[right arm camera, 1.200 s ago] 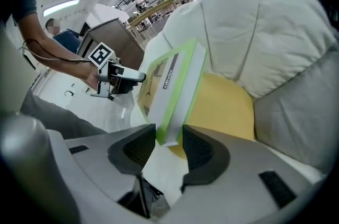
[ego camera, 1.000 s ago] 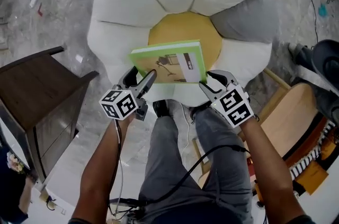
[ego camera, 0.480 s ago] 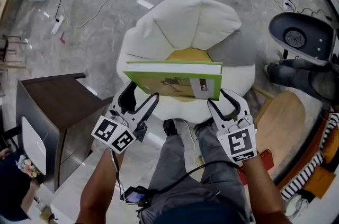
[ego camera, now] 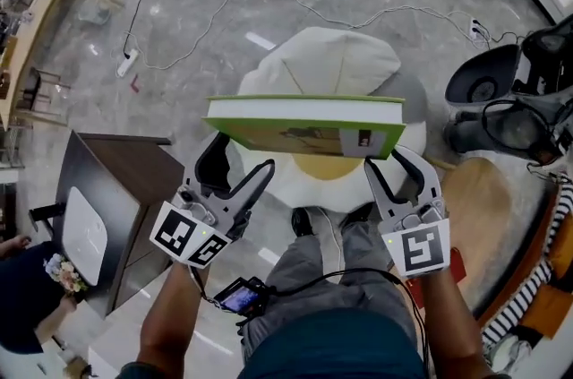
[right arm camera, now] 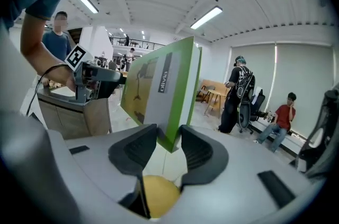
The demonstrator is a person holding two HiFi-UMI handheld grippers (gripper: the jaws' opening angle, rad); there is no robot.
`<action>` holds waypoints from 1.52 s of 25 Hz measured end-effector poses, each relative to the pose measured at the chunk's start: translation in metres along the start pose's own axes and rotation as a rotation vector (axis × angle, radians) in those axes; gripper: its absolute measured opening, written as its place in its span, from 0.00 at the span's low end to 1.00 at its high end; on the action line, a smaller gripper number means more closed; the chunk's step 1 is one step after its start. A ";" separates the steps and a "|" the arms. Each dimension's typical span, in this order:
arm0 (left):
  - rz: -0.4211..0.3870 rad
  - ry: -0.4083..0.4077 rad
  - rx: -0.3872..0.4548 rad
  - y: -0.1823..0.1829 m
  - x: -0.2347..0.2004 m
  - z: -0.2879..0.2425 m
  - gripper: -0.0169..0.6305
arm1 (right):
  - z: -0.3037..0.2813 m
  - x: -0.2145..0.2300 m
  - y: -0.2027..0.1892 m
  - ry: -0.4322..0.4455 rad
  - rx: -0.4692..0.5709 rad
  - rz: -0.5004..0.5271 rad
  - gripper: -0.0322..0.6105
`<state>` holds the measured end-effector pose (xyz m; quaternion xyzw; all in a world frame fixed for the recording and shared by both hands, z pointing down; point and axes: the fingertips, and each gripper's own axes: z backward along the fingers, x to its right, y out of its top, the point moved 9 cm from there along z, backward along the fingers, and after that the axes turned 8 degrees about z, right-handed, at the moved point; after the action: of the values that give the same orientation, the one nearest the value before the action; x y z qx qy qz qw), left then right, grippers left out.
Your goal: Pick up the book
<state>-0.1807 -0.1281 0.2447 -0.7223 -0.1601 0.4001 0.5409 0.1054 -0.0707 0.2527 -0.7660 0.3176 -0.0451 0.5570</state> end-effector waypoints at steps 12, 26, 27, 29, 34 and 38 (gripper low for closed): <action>-0.171 -0.075 0.132 0.084 0.037 0.041 0.56 | 0.033 -0.004 0.084 -0.102 0.081 0.046 0.29; -0.279 -0.090 0.231 0.118 0.072 0.059 0.56 | 0.061 0.000 0.123 -0.176 0.115 0.131 0.26; -0.278 -0.091 0.235 0.117 0.073 0.058 0.56 | 0.062 0.001 0.123 -0.180 0.118 0.138 0.26; -0.277 -0.093 0.241 0.117 0.074 0.056 0.56 | 0.063 0.003 0.123 -0.188 0.120 0.142 0.26; -0.280 -0.102 0.241 0.119 0.077 0.057 0.56 | 0.066 0.004 0.125 -0.190 0.124 0.159 0.26; -0.279 -0.111 0.244 0.119 0.078 0.058 0.56 | 0.069 0.002 0.127 -0.198 0.126 0.166 0.26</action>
<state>-0.1994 -0.0815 0.0991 -0.5991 -0.2383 0.3768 0.6650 0.0812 -0.0370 0.1142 -0.7015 0.3197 0.0571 0.6344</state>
